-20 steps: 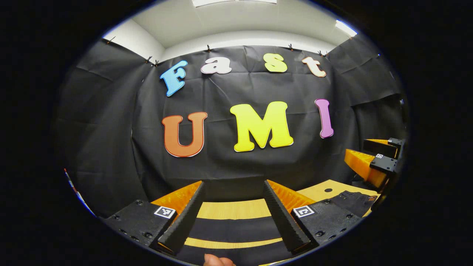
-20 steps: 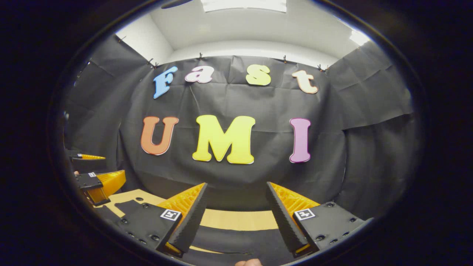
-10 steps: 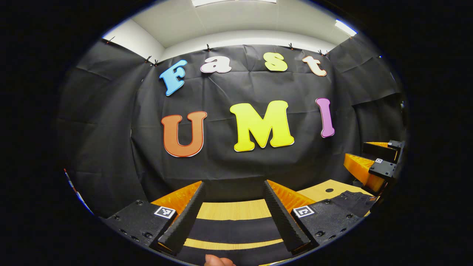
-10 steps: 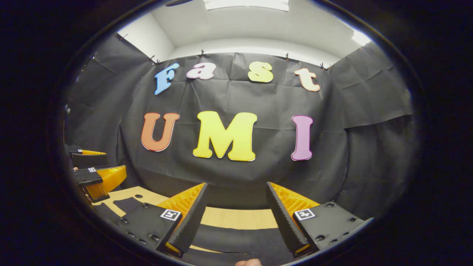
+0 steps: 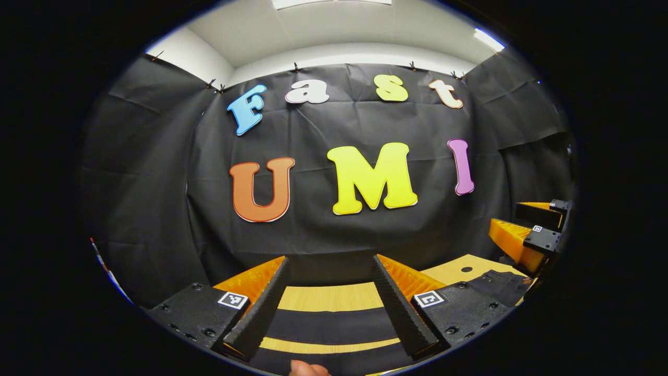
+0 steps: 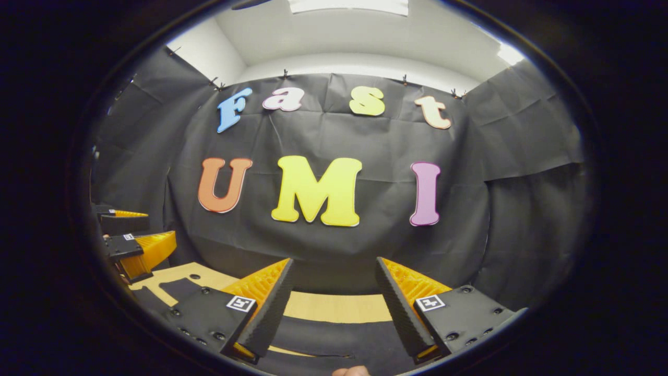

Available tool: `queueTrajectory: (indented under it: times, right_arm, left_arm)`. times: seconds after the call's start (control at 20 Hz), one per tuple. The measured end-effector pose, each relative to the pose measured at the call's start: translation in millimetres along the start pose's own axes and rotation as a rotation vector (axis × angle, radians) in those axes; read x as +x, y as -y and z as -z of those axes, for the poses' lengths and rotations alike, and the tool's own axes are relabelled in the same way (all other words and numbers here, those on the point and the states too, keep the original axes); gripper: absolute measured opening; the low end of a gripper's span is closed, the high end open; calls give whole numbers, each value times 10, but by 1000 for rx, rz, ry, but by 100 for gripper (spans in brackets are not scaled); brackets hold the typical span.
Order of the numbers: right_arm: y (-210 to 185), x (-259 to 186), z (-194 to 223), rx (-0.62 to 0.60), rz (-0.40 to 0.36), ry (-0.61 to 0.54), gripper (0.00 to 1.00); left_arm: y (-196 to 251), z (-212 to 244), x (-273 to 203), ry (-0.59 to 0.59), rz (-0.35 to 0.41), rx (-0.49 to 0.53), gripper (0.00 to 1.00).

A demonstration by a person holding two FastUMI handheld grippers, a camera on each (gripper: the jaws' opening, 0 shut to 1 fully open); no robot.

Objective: Grasp the waist and the cuffs of the jeans and fold them to make the two legs overlap; first hold the waist and fold one-third of the jeans toward the cuffs, then hold the cuffs and fold the remaining one-third in the same direction to finish folding.

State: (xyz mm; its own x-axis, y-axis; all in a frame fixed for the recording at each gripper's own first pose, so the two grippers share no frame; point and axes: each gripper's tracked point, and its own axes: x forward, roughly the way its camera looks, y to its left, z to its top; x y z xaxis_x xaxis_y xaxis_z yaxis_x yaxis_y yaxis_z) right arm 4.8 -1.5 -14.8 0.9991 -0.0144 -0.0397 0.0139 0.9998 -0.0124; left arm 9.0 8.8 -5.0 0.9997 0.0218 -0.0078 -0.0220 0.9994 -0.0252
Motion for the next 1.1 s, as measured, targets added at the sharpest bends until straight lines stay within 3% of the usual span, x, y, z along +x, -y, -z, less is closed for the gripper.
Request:
queueTrajectory:
  times: [0.25, 0.55, 0.65, 0.85, 0.95, 1.1]
  right_arm:
    - [138, 2, 86, 19, 41, -30, 95]
    - [304, 9, 283, 25, 80, -84, 95]
    - [348, 12, 351, 26, 88, -104, 95]
    - [490, 26, 402, 9, 111, -126, 93]
    - [598, 13, 414, -2, 130, -135, 93]
    - [762, -10, 413, -12, 163, -140, 93]
  left_arm:
    - [-452, 335, -150, -121, -104, -182, 99]
    - [-1360, 1520, -905, -474, -298, -419, 97]
    - [-1597, 1931, -1190, -615, -378, -568, 99]
    - [-1757, 2536, -1642, -786, -514, -941, 98]
    - [-1756, 2668, -1761, -817, -555, -1090, 98]
    - [-1715, 2705, -1814, -829, -588, -1233, 98]
